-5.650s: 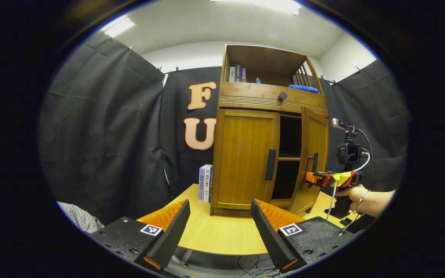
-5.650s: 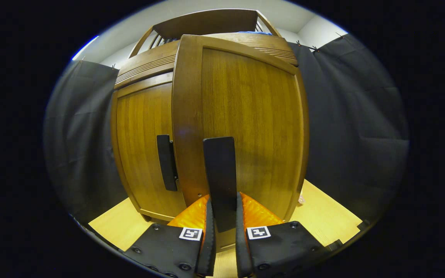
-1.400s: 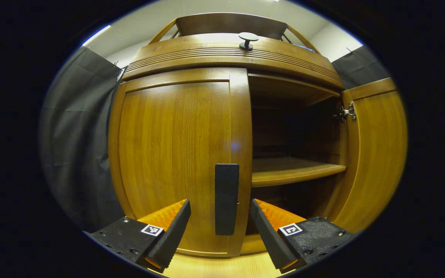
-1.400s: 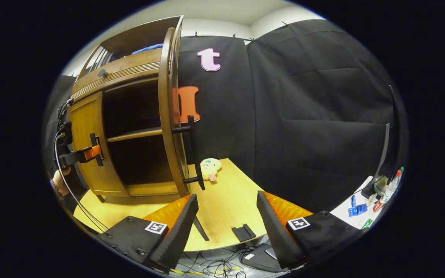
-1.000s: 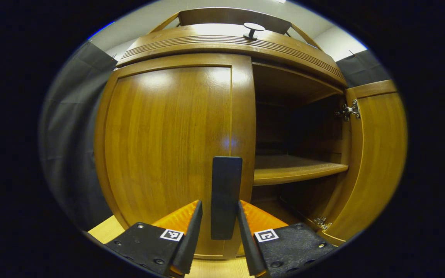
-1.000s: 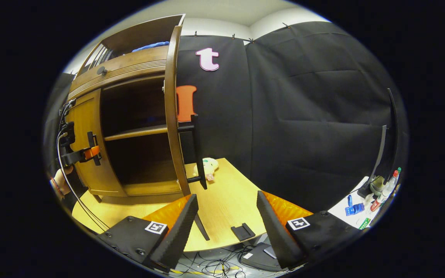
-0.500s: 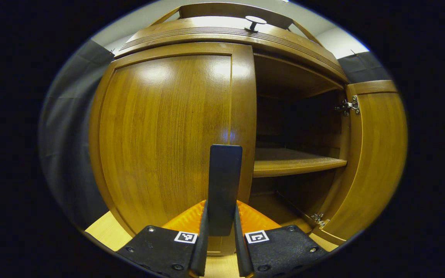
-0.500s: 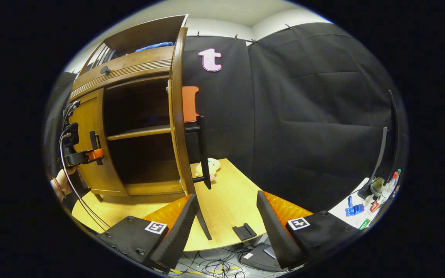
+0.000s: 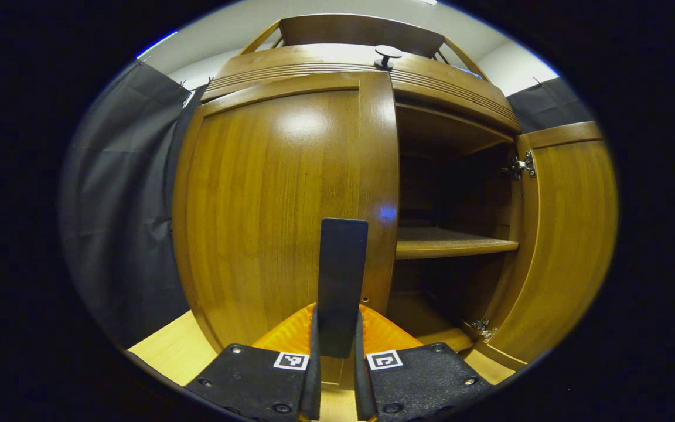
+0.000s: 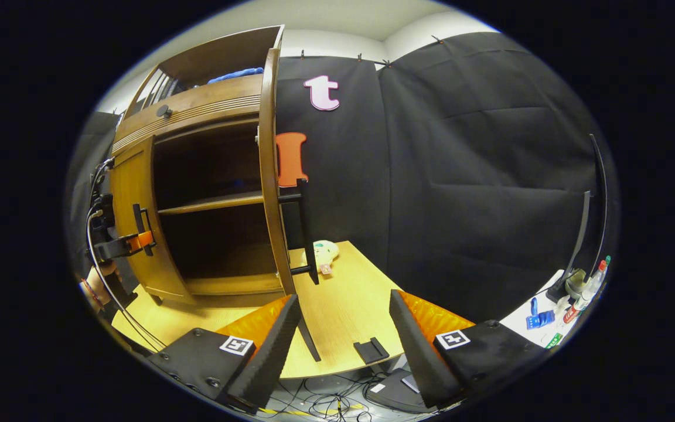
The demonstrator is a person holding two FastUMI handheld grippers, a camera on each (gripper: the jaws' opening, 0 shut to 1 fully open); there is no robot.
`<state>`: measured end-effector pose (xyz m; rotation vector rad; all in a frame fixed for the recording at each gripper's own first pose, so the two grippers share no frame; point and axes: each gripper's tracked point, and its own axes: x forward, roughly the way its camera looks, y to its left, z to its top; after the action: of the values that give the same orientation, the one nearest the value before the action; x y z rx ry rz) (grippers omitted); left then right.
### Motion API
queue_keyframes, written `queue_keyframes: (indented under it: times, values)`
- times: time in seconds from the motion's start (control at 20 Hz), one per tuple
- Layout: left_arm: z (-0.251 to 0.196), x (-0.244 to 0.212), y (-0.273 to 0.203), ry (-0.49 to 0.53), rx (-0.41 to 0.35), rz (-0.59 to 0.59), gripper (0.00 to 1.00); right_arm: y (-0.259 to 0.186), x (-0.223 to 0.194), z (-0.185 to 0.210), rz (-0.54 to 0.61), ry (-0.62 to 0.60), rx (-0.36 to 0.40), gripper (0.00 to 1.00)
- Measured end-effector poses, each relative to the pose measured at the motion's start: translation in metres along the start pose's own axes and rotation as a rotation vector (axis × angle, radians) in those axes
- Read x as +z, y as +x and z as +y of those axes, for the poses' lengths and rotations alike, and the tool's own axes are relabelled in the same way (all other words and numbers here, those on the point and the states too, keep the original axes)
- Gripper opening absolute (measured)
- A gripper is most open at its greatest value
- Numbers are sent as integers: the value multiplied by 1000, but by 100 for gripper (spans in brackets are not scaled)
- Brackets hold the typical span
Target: Open the right door of the double-door shoe cabinet with the right hand, and open the left door with the left hand.
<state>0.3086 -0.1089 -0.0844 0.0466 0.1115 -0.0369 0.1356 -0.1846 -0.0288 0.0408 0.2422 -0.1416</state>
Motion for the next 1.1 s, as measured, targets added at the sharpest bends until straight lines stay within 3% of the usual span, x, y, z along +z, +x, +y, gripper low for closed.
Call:
queue_keyframes:
  times: [0.55,0.75,0.9,0.95,1.1]
  values:
    - [33,3,-68,15,70,-10,20,-13,-3,4,-2,-35,92,89]
    - [45,3,-83,17,90,-16,18,-15,-5,12,-3,-46,123,100]
    - [58,3,-95,32,106,-16,13,-16,-6,21,-6,-54,143,98]
    - [62,3,-99,29,119,-11,12,-18,-6,26,-6,-56,150,89]
    - [76,2,-112,31,127,-13,7,-19,-2,40,-22,-69,171,89]
